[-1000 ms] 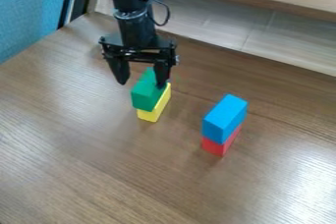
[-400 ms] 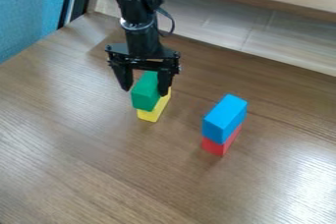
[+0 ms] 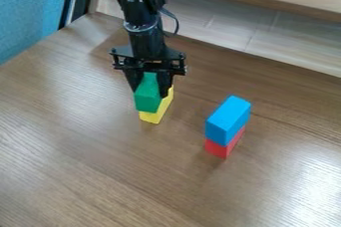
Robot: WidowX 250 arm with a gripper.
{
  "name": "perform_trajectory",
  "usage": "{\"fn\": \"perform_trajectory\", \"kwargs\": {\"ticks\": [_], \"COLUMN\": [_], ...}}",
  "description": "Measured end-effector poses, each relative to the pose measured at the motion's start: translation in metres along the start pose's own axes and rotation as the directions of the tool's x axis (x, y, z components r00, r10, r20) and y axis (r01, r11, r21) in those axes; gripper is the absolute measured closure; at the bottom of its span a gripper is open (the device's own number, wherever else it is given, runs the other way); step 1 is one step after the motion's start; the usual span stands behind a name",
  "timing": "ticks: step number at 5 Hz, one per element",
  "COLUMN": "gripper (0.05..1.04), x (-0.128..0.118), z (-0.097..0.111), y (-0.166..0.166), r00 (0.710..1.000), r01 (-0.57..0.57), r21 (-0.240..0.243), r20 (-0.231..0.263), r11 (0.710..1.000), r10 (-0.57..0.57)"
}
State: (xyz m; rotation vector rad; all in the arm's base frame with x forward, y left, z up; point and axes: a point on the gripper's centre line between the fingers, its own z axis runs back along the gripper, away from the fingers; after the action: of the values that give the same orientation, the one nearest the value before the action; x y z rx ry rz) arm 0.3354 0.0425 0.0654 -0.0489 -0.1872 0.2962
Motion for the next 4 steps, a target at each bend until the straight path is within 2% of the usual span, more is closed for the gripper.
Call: {"fn": "perform_trajectory", "kwargs": {"ticks": [1, 2, 3, 4], "gripper": [0.497, 0.497, 0.497, 0.497], "x": [0.000, 0.010, 0.020, 0.027], "z": [0.007, 0.020, 0.021, 0.008], "y": [0.011, 0.037, 0.069, 0.100], "r00": [1.000, 0.999, 0.998, 0.999], "r01": [-0.022, -0.041, -0.062, -0.038], "r21": [-0.019, -0.016, 0.001, 0.014], "r20": [-0.011, -0.010, 0.003, -0.009], "r11": [1.000, 0.999, 0.998, 0.999], "r10": [0.022, 0.041, 0.062, 0.038]}}
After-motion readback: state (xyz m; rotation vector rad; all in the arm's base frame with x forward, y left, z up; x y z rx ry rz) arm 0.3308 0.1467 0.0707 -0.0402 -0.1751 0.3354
